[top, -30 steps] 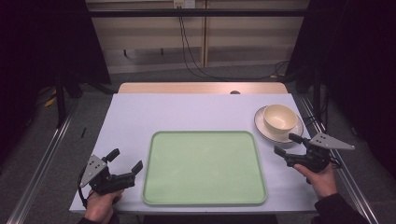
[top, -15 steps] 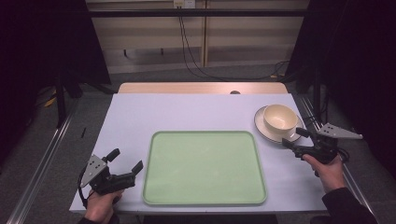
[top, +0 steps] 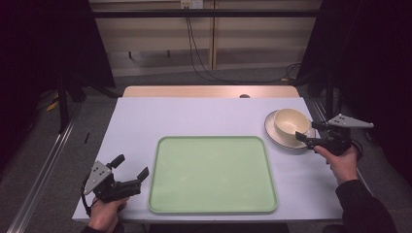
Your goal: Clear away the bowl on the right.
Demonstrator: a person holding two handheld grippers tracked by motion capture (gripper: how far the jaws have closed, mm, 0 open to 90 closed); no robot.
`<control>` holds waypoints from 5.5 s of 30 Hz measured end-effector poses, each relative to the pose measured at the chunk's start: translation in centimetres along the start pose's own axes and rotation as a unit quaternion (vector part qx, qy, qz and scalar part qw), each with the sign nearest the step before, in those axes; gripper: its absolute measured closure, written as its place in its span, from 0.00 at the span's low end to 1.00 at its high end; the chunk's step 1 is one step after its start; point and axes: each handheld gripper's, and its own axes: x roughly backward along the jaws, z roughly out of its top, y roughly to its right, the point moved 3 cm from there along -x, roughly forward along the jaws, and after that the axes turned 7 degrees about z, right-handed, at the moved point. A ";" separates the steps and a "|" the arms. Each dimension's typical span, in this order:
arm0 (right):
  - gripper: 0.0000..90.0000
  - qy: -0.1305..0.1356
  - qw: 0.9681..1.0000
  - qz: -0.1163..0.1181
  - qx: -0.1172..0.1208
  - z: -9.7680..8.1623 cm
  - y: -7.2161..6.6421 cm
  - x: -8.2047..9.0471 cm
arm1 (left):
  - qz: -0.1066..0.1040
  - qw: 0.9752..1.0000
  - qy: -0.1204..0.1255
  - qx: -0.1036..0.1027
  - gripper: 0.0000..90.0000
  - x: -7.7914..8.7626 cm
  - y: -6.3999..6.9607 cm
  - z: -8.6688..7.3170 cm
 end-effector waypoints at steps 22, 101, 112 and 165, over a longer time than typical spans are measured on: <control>0.25 -0.078 0.996 -0.023 -0.032 1.7 3.9 -3.7 | -0.003 1.000 0.000 0.000 0.00 0.0 0.0 0.0; 0.93 -0.184 0.964 -0.035 -0.187 -0.4 8.6 -7.4 | -0.003 1.000 -0.001 0.000 0.00 0.0 0.1 0.0; 0.93 -0.174 0.967 -0.038 -0.183 -0.2 8.6 -7.2 | -0.003 1.000 -0.002 -0.006 0.00 0.1 0.1 0.0; 0.93 -0.091 0.980 0.004 -0.176 3.0 7.5 -3.6 | -0.002 1.000 -0.002 -0.008 0.00 0.1 0.1 0.0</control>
